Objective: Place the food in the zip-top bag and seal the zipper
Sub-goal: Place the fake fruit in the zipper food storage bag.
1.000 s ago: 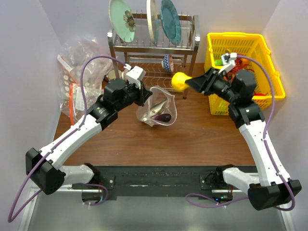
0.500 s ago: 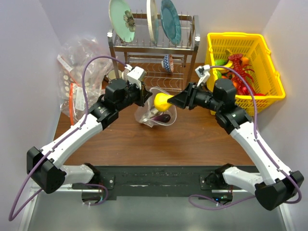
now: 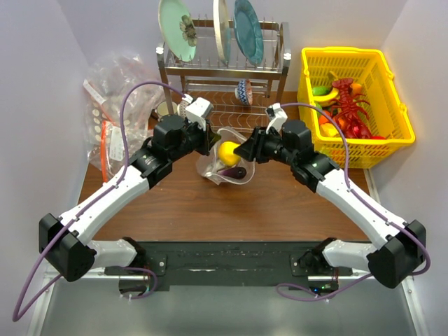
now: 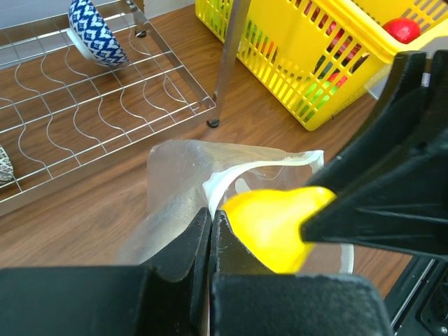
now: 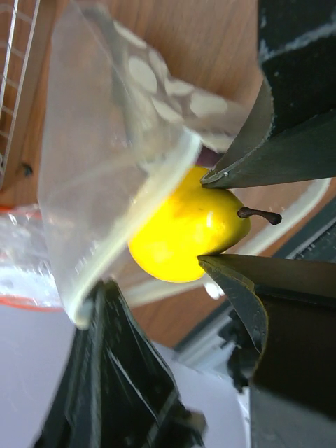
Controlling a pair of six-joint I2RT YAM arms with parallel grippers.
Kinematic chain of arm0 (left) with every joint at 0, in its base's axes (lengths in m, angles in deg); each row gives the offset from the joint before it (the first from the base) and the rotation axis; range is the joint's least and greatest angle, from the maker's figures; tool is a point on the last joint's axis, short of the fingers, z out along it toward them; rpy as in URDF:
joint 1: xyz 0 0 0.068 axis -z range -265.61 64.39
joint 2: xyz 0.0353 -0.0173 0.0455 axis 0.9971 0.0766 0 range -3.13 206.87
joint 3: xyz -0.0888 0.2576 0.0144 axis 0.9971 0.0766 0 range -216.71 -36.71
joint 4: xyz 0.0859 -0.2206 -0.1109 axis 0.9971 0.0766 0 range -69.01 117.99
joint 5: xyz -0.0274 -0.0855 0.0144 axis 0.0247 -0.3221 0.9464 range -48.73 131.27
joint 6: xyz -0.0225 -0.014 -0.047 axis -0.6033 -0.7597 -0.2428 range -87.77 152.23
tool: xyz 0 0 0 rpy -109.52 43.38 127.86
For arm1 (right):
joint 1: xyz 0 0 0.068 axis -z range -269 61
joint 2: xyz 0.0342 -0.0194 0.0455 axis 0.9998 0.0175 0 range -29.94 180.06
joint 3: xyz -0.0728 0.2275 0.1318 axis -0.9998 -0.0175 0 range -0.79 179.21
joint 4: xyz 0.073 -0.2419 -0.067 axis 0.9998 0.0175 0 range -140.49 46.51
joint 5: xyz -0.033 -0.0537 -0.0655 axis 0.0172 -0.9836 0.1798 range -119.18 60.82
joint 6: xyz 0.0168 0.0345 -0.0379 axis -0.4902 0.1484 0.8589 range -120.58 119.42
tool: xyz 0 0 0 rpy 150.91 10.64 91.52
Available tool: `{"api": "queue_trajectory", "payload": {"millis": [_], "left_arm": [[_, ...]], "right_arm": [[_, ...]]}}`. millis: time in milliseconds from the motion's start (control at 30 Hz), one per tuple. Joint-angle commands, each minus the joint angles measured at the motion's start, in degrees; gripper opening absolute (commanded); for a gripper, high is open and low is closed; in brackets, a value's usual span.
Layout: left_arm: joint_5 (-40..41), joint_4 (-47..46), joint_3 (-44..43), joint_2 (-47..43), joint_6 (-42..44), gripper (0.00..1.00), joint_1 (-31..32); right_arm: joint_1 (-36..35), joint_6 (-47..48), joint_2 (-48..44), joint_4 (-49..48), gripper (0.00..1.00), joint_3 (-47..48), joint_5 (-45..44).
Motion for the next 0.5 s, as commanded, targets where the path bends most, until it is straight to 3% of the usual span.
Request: {"api": "queue_trajectory", "payload": {"millis": [0,33,67,133,167,267,467], "left_arm": [[-2.0,-2.9,-1.6,-1.3,0.1,0.0,0.0],[-2.3,-3.0,-1.6,-1.4,0.1,0.0,0.0],[-2.5,-3.0,-1.5,-1.3,0.0,0.0,-0.1],[-2.5,-3.1,-1.4,-1.3,-0.1,0.0,0.0],[-2.5,-3.1,-1.5,-1.3,-0.1,0.0,0.0],[-2.0,-2.9,-1.5,-1.3,0.0,0.0,0.0],[0.2,-2.6,-1.5,-1.8,0.1,0.0,-0.1]], "right_arm": [[-0.7,-0.6,0.6,-7.9,0.36,-1.3,-9.0],[-0.9,-0.7,2.0,-8.1,0.41,-1.0,-9.4],[-1.1,-0.8,2.8,-8.1,0.59,0.2,-9.5],[-1.4,-0.7,5.0,-7.7,0.76,2.3,-8.5],[-1.7,-0.7,5.3,-7.3,0.8,2.9,-8.2],[-1.9,-0.1,4.5,-5.6,0.85,3.9,-8.3],[-1.9,2.8,-0.7,-0.4,0.82,5.4,-12.2]]}}
